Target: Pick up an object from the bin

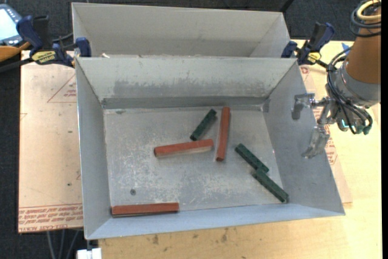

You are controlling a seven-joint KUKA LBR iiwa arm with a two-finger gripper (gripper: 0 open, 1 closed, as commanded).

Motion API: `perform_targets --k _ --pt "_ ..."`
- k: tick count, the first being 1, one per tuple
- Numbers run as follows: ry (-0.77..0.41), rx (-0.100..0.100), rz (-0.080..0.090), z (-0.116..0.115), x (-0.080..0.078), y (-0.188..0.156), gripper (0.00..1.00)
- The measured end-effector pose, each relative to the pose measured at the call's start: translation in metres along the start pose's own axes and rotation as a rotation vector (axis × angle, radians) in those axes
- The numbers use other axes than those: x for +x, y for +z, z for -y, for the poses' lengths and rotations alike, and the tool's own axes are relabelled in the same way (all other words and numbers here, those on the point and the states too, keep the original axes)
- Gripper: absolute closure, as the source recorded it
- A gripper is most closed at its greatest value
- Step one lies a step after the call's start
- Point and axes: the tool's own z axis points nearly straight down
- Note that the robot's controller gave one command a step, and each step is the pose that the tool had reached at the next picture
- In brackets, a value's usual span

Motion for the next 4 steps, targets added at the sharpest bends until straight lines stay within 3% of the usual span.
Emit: perform_targets --k 1,2,3,4 --pt "-0.554 -0.002 0.002 -0.062 -0.013 0.103 0.0" --pt "-0.654 -0.002 0.007 -0.156 -0.041 0.165 0.0" --pt "-0.646 0.004 0.011 -0.151 -0.043 0.161 1.0" --pt "-0.646 0.003 0.008 -0.151 -0.042 0.162 0.0"
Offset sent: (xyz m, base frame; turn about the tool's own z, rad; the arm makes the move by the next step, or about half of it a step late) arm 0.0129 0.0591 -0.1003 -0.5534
